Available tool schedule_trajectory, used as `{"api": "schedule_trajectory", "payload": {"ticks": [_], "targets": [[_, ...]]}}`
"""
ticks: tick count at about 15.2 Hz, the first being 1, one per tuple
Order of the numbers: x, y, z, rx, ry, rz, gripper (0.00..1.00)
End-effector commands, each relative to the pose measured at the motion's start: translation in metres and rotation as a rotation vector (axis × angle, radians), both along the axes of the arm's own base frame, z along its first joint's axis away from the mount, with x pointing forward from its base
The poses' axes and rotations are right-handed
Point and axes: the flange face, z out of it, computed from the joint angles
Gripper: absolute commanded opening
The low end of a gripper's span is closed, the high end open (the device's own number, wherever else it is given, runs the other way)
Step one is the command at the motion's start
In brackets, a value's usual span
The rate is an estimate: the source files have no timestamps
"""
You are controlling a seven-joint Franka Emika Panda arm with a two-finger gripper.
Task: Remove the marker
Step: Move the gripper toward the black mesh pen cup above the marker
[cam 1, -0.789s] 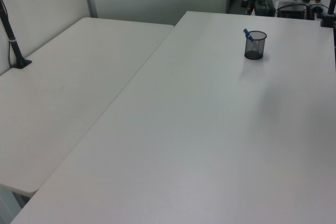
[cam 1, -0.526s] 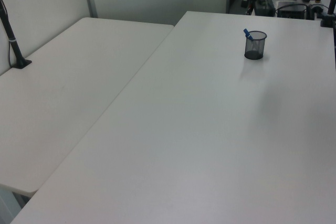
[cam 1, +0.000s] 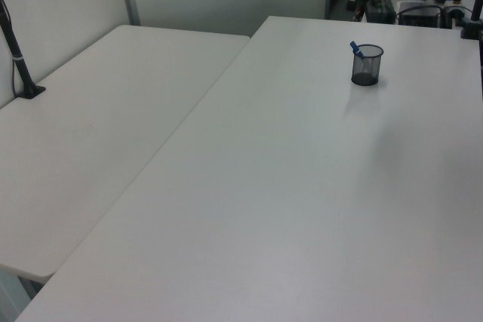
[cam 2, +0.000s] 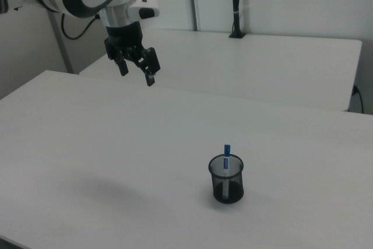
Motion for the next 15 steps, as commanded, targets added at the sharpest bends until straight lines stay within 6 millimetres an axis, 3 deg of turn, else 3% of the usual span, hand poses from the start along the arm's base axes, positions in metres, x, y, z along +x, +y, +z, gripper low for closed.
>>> {"api": "schedule_trajectory", "payload": {"ticks": [1,8,11,15], "targets": [[-0.004,0.000,0.006,0.016,-0.017,-0.011,1.00],[-0.007,-0.028,0.004,-0.010,-0.017,0.034,1.00],[-0.007,-0.045,-0.004,-0.076,-0.004,0.201,1.00],[-0.009,-0.087,-0.017,-0.123,0.024,0.189,1.00]]}}
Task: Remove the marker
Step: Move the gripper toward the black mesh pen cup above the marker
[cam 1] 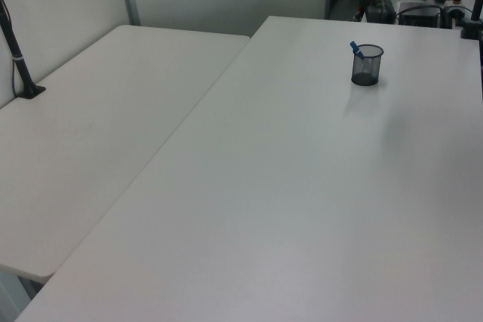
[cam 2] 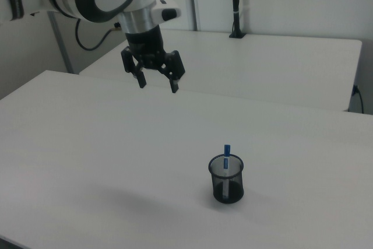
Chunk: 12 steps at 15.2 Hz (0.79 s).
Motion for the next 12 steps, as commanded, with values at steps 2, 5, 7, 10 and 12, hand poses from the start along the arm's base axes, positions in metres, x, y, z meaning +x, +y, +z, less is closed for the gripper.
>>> {"api": "schedule_trajectory", "payload": {"ticks": [2,5,7,10,12], "targets": [[0.000,-0.052,-0.019,-0.037,-0.053,-0.035,1.00],[0.004,-0.082,-0.049,-0.064,-0.131,-0.078,1.00],[0.012,-0.098,-0.070,-0.077,-0.154,-0.099,1.00],[0.018,-0.118,-0.109,-0.080,-0.149,-0.137,0.97],[0.022,-0.127,-0.122,-0.076,-0.171,-0.162,0.97]]}}
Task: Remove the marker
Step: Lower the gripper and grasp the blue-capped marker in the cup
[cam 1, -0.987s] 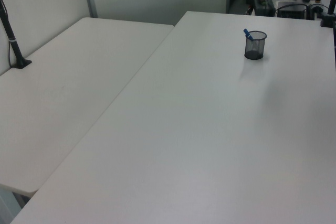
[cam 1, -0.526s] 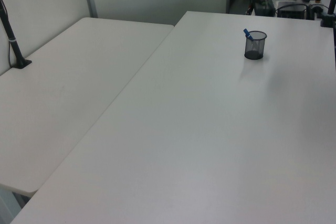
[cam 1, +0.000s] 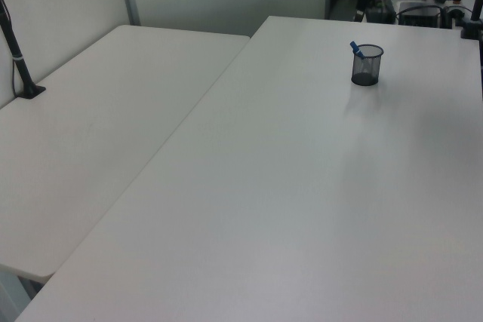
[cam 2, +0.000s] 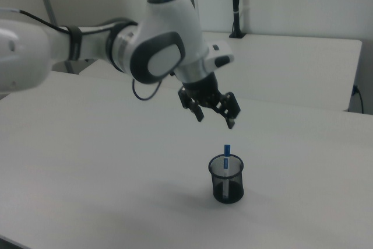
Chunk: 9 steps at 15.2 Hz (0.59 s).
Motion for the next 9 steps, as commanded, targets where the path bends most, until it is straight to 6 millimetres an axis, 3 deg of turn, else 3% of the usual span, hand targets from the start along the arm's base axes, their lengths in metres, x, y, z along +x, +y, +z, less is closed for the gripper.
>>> {"api": "schedule_trajectory", "payload": {"ticks": [1,9], "targets": [[0.005,-0.014,-0.026,0.003,-0.024,-0.024,0.97],[0.011,-0.016,-0.074,-0.003,-0.025,-0.027,0.79]]}}
